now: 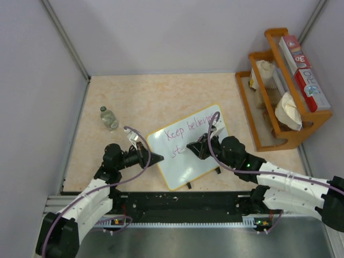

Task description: Write a sentence on the whiteboard

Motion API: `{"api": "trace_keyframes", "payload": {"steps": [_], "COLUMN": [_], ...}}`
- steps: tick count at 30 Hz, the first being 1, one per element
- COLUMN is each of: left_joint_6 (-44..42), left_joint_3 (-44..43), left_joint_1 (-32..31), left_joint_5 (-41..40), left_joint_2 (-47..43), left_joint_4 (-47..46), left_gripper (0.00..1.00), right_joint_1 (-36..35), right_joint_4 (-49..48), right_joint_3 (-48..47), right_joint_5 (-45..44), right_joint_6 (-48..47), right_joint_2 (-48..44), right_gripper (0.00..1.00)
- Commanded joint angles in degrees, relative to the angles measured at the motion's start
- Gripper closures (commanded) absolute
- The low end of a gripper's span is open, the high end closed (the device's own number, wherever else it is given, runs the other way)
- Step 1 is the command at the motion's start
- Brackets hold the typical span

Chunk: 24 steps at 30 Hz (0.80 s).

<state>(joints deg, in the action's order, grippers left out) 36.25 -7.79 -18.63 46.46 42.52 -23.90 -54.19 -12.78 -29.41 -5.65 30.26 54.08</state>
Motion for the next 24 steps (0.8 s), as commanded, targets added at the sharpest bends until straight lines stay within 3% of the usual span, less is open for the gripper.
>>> {"api": "trace_keyframes", "payload": {"steps": [1,24], "left_joint_6": [-8.30,-8.30], "left_joint_3": [1.90,1.90], "left_joint_1": [-0.62,-0.62], "left_joint_5": [1.97,1.71], "left_joint_2": [0.37,0.19], "left_joint_4": [3.07,3.25], "left_gripper": [1.00,1.00], "right_joint_1": [0.49,0.67], "right_joint_4": [1.26,4.51], "right_joint_3": [1.98,-3.37], "right_joint_5": [-1.47,-5.34], "right_joint_6": [-0.47,-1.87], "right_joint_2": [-0.56,-4.07], "right_gripper": [1.00,1.00]}}
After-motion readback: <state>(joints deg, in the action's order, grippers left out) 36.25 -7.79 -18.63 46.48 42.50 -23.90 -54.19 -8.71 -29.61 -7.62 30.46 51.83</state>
